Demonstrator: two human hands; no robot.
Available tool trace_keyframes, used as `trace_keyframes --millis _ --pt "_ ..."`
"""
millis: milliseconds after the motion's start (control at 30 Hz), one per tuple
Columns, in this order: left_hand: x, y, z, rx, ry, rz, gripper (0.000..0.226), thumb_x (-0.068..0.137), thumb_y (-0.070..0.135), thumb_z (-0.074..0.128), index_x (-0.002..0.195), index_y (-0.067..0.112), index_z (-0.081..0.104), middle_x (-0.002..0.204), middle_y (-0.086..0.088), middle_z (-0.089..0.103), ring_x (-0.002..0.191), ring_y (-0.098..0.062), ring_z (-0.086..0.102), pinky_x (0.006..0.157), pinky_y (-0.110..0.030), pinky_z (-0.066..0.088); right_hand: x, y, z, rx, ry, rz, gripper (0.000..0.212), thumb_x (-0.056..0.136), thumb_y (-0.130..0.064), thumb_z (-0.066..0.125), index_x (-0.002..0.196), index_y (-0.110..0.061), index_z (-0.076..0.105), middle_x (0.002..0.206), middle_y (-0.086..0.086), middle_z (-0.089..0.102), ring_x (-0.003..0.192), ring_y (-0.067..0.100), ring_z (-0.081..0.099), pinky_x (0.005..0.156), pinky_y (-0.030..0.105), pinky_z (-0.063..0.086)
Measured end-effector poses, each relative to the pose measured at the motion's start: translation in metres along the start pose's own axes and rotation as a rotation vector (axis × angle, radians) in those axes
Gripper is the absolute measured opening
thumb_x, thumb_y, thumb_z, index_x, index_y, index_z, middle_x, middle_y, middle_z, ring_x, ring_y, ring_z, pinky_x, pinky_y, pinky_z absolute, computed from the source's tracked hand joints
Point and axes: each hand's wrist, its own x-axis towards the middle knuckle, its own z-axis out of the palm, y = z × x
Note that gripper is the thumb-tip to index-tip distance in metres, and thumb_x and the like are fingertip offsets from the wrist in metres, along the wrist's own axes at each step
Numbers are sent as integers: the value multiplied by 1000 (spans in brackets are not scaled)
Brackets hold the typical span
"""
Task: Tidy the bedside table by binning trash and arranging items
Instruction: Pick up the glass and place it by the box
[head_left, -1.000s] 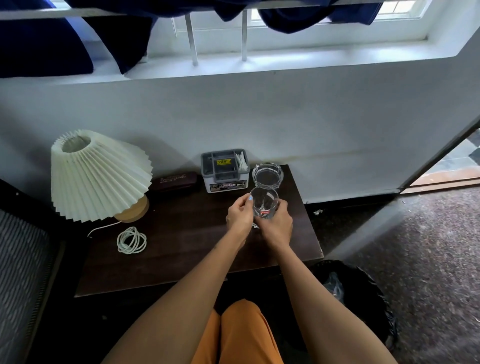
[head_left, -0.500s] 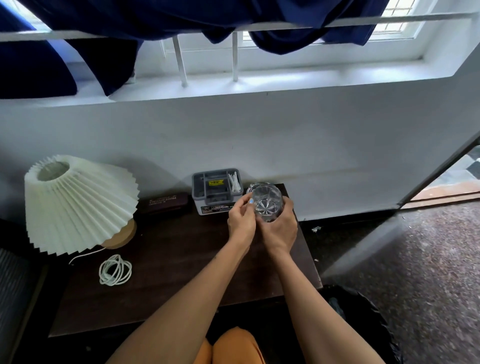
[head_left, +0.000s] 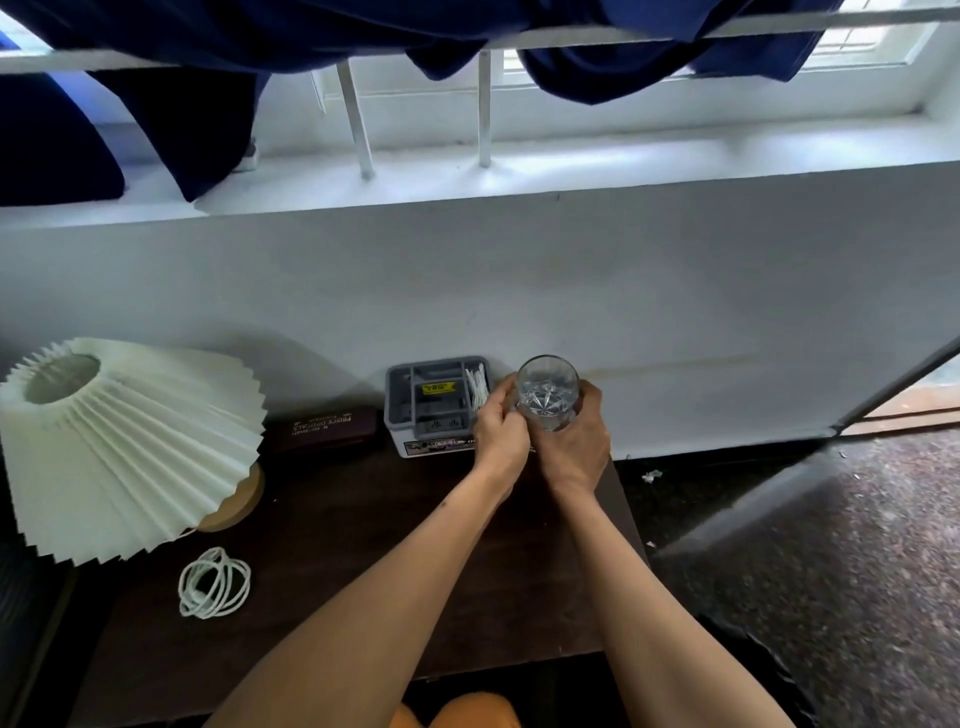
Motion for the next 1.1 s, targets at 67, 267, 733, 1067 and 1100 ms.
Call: trace_keyframes --millis 67,267,733,1067,1100 --pt "4 -2 1 9 -17 -5 51 92 -9 31 134 15 48 136 -8 54 127 -20 50 109 -36 42 3 1 4 -6 -13 16 69 65 -45 78 121 -20 44 111 8 67 104 31 64 81 35 50" --pt "13 -3 -1 57 -26 -35 58 91 -13 33 141 16 39 140 -6 50 127 -17 49 102 -25 42 7 3 11 -17 -40 45 68 68 -44 75 123 -19 44 115 9 66 107 31 62 83 38 50" --pt "15 -2 -8 149 -82 -23 61 87 -16 30 139 13 41 145 -7 45 134 -19 43 109 -28 36 9 -1 15 -25 -44 92 69 71 -38 75 127 -14 43 119 10 63 111 33 60 82 38 49" --pt "-19 -5 -44 219 56 101 39 93 -2 38 122 15 56 123 -1 62 116 -14 58 101 -28 45 -6 -18 3 -82 -136 145 65 80 -29 67 132 -6 35 127 17 55 116 39 54 88 40 46" --pt "-27 -5 -49 221 75 132 34 94 2 39 120 17 58 119 1 64 113 -13 59 97 -24 46 -14 -22 2 -64 -128 168 69 80 -28 67 135 -7 32 130 18 53 119 40 52 91 42 45"
